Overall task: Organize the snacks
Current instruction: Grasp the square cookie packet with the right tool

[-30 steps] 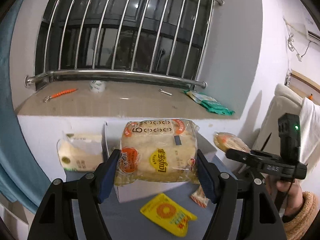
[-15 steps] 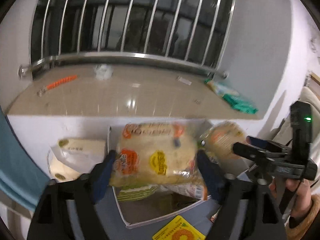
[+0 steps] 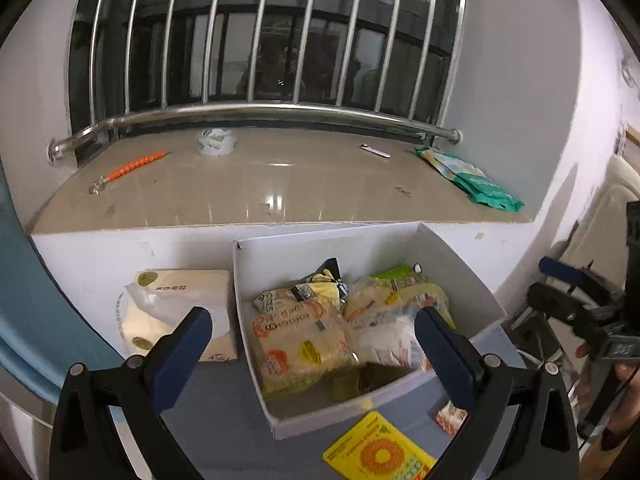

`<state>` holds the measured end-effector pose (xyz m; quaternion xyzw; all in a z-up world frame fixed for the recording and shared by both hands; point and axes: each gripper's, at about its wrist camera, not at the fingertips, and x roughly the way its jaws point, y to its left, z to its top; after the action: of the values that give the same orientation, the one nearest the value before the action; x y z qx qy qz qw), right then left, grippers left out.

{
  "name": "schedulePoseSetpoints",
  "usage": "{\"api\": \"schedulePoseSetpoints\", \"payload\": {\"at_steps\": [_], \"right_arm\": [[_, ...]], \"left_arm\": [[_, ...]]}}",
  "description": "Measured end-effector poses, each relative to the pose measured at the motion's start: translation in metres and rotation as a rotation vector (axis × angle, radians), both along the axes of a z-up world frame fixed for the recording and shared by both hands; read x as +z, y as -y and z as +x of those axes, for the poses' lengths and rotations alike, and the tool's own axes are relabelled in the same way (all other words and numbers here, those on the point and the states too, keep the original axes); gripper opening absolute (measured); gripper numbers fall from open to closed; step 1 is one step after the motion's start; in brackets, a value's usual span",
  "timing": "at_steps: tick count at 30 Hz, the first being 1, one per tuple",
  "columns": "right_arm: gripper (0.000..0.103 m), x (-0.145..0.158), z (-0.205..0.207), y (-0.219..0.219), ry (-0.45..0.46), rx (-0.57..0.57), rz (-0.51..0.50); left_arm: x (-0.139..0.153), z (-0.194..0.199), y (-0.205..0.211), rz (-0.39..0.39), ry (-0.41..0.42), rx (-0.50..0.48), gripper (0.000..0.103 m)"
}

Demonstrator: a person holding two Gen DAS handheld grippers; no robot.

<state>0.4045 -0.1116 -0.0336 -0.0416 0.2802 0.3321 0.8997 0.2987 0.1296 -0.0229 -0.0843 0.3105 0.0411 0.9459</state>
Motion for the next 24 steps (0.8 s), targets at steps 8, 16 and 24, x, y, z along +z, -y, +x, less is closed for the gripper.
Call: {"api": "schedulePoseSetpoints", "payload": {"at_steps": [8, 16, 24], "right_arm": [[0.103, 0.007, -0.070, 0.034, 0.070, 0.035, 0.011], [0.103, -0.059, -0.113, 0.058, 0.007, 0.041, -0.051], [0.103, -0.132, -0.090, 0.057, -0.144, 0.001, -0.128]], "left_arm": [[0.021, -0.071, 0.033, 0.034, 0.076, -0.094, 0.103], [-0.009, -0.143, 0.068, -0.014, 0.077, -0.161, 0.103], [-0.032, -0.173, 0.074, -0.040, 0.033, -0.149, 0.103]]}}
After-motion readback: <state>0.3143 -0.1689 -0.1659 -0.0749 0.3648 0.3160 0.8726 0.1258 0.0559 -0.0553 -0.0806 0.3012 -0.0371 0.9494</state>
